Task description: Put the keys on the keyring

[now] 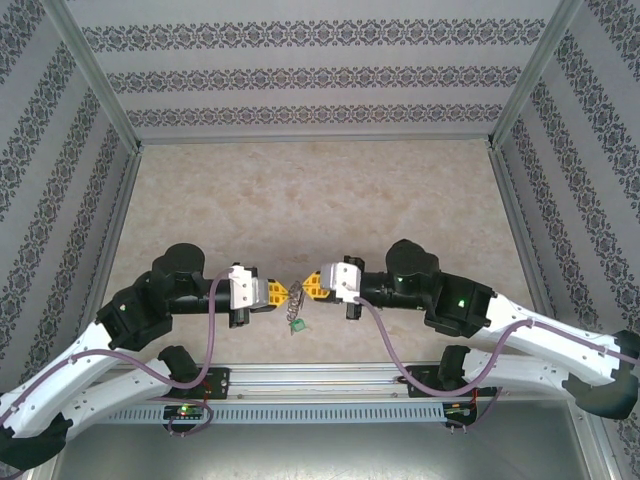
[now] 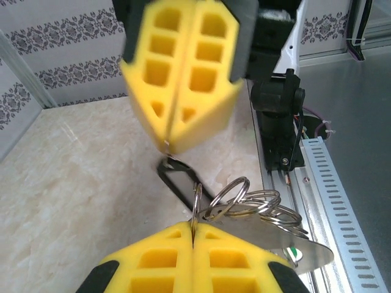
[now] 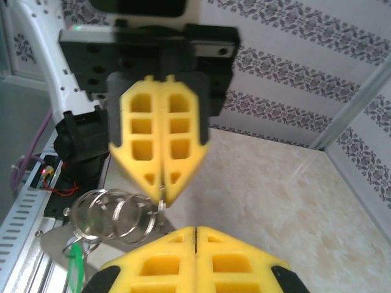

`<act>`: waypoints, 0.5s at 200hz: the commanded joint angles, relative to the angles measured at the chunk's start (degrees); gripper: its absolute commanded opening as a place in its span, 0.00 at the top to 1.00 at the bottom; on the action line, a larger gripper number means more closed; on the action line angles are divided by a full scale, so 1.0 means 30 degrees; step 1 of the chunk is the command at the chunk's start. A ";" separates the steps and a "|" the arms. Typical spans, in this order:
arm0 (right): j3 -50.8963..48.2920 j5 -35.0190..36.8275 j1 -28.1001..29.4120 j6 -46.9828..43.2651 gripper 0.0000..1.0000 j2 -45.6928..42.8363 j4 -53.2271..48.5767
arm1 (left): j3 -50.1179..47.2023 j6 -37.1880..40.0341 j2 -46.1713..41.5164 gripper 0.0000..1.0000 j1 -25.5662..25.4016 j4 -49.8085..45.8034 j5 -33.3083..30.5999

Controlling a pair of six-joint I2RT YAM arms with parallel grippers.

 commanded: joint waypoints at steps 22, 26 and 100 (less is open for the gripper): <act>0.0870 0.2138 0.1590 -0.1242 1.00 0.0176 -0.0056 | 0.1217 0.0736 0.0131 1.00 0.0282 -0.1365 -0.0406; 0.0887 0.2266 0.1678 -0.1252 1.00 0.0169 -0.0046 | 0.1216 0.0751 0.0130 1.00 0.0281 -0.1386 -0.0455; 0.0827 0.4144 0.2705 -0.1444 1.00 0.0622 0.0998 | 0.1144 0.0868 -0.0133 1.00 0.0280 -0.1512 -0.0773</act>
